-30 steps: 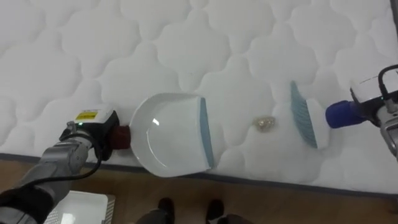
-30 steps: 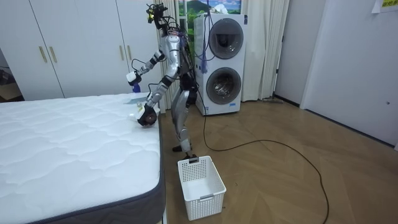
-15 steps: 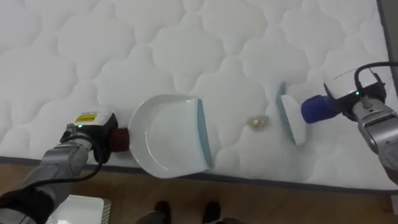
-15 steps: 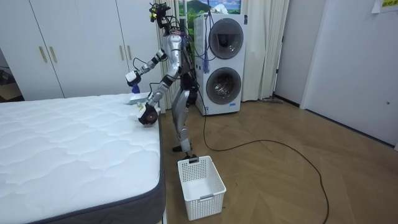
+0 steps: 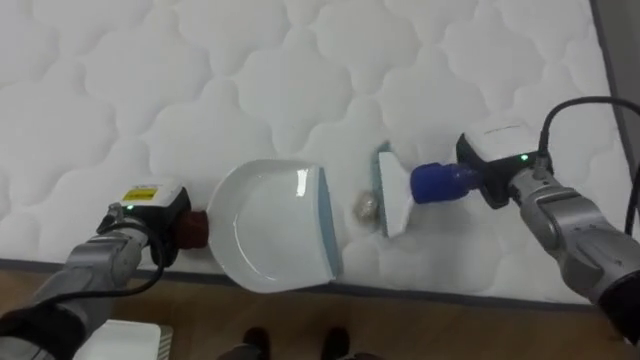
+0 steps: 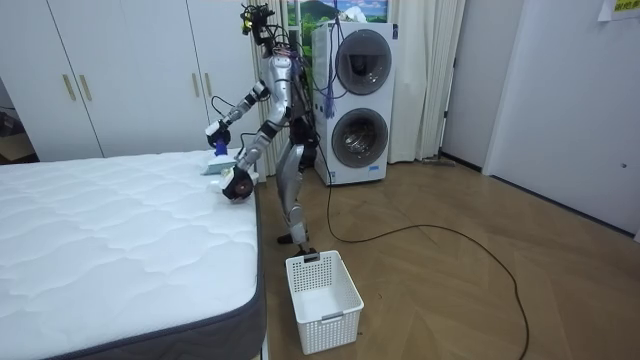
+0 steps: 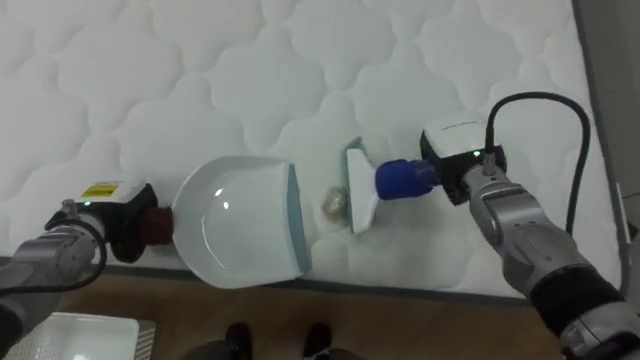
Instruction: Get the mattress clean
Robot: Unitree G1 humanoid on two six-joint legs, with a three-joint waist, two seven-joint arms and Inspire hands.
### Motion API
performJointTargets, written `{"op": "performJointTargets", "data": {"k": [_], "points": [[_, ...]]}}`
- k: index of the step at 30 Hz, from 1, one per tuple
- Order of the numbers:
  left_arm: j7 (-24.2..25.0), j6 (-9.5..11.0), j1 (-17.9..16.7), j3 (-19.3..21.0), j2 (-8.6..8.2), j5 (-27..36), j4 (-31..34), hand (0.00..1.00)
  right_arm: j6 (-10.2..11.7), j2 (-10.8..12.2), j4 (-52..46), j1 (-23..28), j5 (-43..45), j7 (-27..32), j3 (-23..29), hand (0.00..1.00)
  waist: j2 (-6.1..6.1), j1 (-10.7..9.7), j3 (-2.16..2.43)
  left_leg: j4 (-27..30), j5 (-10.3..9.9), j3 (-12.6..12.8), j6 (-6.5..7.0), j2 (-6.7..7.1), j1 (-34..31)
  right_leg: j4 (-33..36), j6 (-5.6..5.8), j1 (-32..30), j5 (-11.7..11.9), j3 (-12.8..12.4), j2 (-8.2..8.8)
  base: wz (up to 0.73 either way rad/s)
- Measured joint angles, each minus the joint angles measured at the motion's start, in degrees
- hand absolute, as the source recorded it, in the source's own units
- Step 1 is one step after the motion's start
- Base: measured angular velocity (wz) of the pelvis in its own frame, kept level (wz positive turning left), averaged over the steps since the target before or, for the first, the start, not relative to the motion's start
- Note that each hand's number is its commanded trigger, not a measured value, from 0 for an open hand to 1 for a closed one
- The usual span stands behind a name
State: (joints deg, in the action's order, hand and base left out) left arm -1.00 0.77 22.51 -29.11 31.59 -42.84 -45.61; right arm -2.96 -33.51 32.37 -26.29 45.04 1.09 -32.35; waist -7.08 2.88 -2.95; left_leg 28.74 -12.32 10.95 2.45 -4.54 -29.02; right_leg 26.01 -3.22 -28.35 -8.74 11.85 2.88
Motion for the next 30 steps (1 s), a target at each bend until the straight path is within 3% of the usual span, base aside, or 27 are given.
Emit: {"op": "performJointTargets", "data": {"k": [6,13,20,30], "points": [[-0.04,1.02,-0.22,0.9,-0.07,-1.92,1.14,1.0,0.64,-0.05,-2.1,-0.05,-7.8,-5.71,0.28,1.0,0.64,0.62,0.01,0.11,0.0,0.14,-0.01,-0.02,-0.48,-0.02,-0.07,-0.64,0.0,-0.01,0.05,-0.01],[-1.36,1.56,-1.6,0.83,-0.09,-1.85,0.98,1.0,1.71,-0.01,-2.22,0.06,-20.34,-12.32,0.16,1.0,2.53,0.37,0.09,-0.34,0.01,0.03,-0.03,0.34,-0.2,0.73,-0.08,-0.86,-0.32,0.05,0.42,0.0],[-2.24,3.44,-3.77,0.88,-0.1,-1.89,0.56,1.0,6.9,0.3,-5.38,0.69,-31.5,-15.13,-0.25,1.0,2.55,0.83,0.1,-0.47,0.06,0.13,-0.12,0.38,-0.04,0.72,-0.27,-0.85,-0.63,-0.03,0.45,0.0],[-2.32,4.6,-4.37,0.9,-0.1,-1.86,0.44,1.0,8.97,0.29,-5.28,0.78,-32.3,-16.27,-0.26,1.0,2.55,0.76,0.11,0.1,0.07,-0.14,-0.11,0.41,-0.32,0.86,-0.24,-0.69,-0.65,0.91,0.78,0.01]]}}
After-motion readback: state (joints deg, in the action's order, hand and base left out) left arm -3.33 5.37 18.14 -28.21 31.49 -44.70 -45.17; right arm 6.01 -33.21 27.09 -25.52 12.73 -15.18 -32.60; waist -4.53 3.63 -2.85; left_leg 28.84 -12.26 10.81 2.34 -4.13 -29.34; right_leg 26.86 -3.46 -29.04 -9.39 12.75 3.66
